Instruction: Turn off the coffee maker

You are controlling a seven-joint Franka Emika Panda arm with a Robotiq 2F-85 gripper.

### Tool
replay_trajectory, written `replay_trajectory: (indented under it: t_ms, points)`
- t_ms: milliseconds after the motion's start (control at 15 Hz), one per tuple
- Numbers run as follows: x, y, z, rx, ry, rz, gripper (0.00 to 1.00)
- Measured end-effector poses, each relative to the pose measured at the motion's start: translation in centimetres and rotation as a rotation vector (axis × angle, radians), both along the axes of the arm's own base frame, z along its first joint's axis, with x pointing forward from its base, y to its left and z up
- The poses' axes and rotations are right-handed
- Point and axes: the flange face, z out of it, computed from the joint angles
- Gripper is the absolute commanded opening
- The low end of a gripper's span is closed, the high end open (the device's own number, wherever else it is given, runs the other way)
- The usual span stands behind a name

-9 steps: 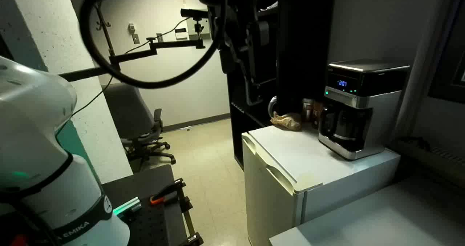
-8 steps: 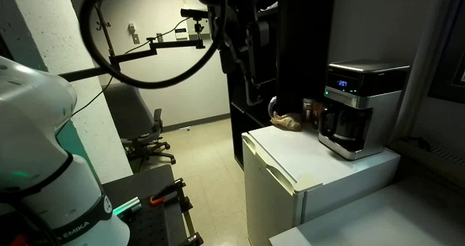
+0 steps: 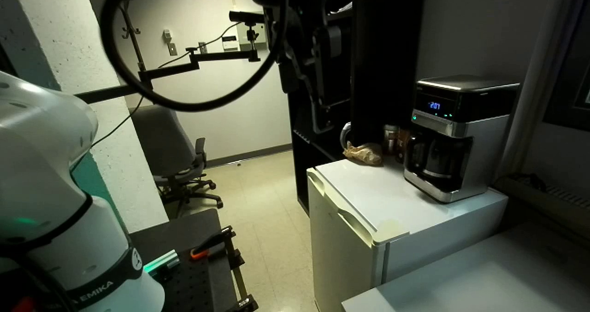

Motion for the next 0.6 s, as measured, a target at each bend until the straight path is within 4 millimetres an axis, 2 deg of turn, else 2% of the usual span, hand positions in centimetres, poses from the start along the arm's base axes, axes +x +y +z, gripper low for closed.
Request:
replay_trajectory:
  t_ms: [267,600]
  points:
    - [0.9,0.2,-0.4,-0.015,-0.009,0.016,1.0]
    - [4.3,1.3,-1.9,0.001,-0.053,0.08,1.0]
